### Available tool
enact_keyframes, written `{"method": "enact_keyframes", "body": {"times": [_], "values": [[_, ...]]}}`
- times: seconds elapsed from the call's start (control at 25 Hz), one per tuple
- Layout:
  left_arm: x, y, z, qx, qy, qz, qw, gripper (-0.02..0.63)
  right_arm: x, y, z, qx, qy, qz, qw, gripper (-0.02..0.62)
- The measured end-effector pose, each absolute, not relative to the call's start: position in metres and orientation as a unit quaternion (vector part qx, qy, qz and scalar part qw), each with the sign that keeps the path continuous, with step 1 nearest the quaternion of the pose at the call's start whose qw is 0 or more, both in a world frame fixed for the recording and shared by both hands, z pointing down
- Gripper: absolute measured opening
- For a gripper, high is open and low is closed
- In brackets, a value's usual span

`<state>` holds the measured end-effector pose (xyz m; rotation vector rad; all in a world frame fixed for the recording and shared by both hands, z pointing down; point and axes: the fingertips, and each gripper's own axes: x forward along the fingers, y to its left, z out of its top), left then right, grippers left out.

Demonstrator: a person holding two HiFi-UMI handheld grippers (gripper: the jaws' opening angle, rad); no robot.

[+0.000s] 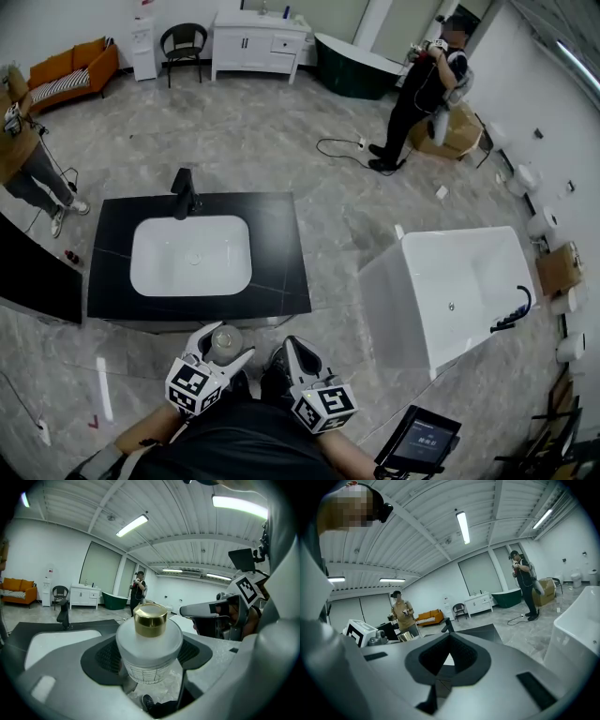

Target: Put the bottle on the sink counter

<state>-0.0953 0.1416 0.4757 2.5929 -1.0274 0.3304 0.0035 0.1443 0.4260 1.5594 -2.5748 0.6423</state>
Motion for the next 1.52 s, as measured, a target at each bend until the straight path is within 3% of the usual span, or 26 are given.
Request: {"method": "enact_keyframes", "body": {"times": [0.36, 1.16, 1.52], "values": [[-0.094, 0.107, 0.475, 0.897, -0.391, 0.128, 0.159, 0.337, 0.003, 0.097, 0.432, 0.469, -0.855, 0.221, 0.012, -0.005], [-0.012, -0.035, 0.493, 0.872, -0.435, 0.143, 0.171, 0.337, 0.095, -0.037, 0.474, 0.448, -0.85, 0.276, 0.019, -0.005], [-0.007, -0.069, 0.491, 0.856, -0.465, 0.149, 0.167, 0.337, 0.1, -0.079, 0.476, 0.425, -0.862, 0.275, 0.02, -0.005]]}}
